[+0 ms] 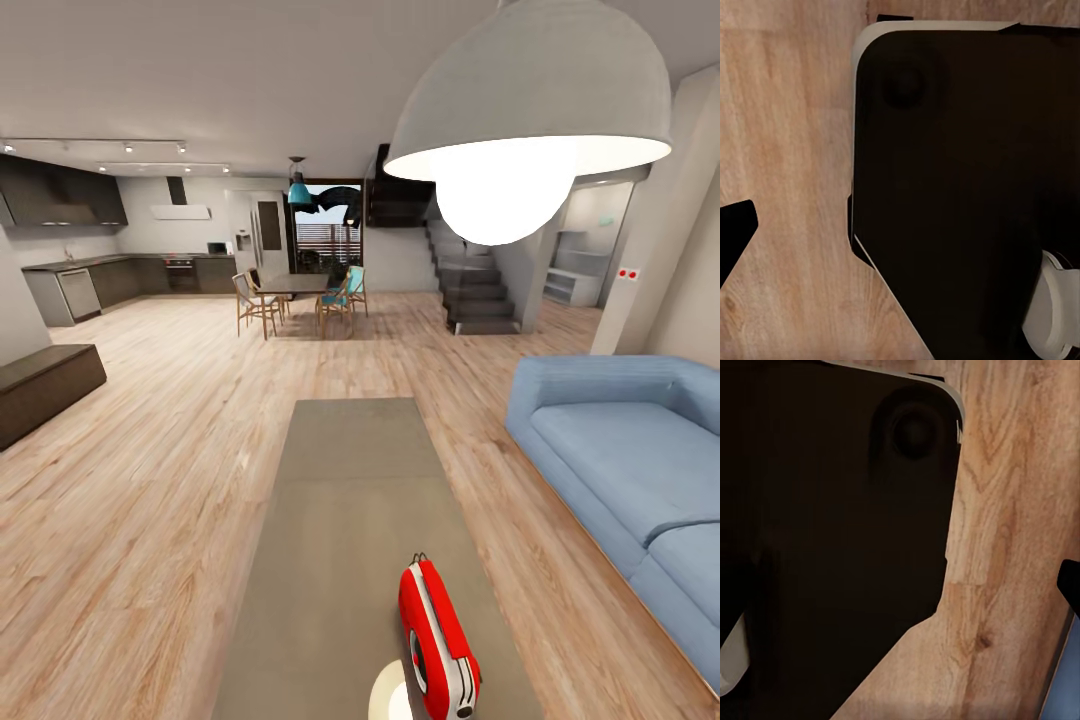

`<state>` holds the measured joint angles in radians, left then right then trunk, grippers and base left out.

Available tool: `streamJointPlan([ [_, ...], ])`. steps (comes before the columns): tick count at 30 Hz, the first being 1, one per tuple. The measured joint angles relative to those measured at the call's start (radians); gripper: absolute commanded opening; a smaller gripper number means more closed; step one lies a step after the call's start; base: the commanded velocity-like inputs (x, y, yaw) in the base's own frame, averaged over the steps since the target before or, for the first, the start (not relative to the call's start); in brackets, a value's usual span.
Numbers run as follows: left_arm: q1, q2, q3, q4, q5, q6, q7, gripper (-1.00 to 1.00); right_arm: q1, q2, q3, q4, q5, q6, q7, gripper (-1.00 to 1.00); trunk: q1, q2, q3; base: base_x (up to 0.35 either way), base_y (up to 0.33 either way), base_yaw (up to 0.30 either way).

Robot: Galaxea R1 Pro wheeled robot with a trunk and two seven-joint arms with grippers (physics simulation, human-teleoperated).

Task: Turn on the radio receiver that's on the table in the living room.

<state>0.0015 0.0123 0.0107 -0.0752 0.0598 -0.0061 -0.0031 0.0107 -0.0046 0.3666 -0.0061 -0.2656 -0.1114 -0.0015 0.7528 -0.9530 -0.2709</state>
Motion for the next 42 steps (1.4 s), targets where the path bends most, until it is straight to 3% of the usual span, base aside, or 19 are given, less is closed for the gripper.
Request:
streamJointPlan([
  [23,0.000,0.000,0.000,0.000,0.000,0.000,0.000,1.00,0.000,-0.001,-0.002,0.000,-0.001,0.001,0.000,1.00,0.000,0.000,0.000,0.000,0.000,-0.190],
  [42,0.000,0.000,0.000,0.000,0.000,0.000,0.000,1.00,0.000,-0.003,0.001,0.000,-0.001,0.001,0.000,1.00,0.000,0.000,-0.013,0.000,0.000,-0.012],
])
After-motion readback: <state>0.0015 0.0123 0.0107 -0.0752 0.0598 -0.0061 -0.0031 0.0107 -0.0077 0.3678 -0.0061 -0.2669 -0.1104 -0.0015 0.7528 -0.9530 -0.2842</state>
